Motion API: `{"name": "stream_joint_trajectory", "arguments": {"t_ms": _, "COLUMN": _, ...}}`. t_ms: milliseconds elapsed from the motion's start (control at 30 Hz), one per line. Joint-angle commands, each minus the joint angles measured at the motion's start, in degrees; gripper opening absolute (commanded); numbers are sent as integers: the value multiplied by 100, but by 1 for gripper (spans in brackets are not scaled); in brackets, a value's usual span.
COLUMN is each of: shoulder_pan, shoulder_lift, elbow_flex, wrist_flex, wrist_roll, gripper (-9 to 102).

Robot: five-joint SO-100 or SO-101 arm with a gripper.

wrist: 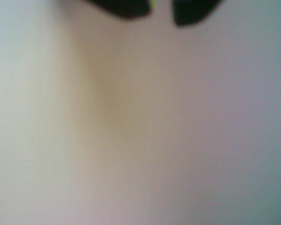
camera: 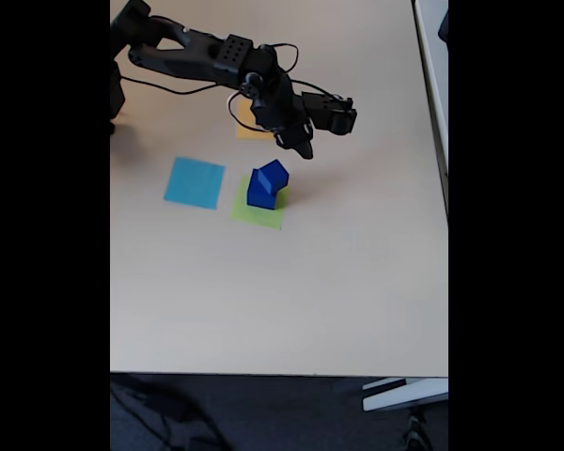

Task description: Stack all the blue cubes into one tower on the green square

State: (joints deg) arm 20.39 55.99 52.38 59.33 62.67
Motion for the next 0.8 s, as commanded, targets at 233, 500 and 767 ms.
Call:
{"name": "stream_joint_trajectory", "arguments": {"t_ms": 233, "shoulder_pan": 123, "shoulder_lift": 721, "elbow_flex": 114, "wrist_flex": -158, "wrist_roll": -70, "gripper": 0}}
{"name": "stream_joint_trajectory", "arguments": {"t_ms": 500, "shoulder_pan": 185, "shoulder_lift": 1028, "elbow_flex": 606, "wrist_flex": -176, "wrist_roll": -9, "gripper": 0}}
{"name": "stream_joint_trajectory", "arguments": {"t_ms": 767, "shoulder_pan": 237, "shoulder_lift": 1046, "elbow_flex": 633, "wrist_flex": -167, "wrist_roll": -70, "gripper": 0}}
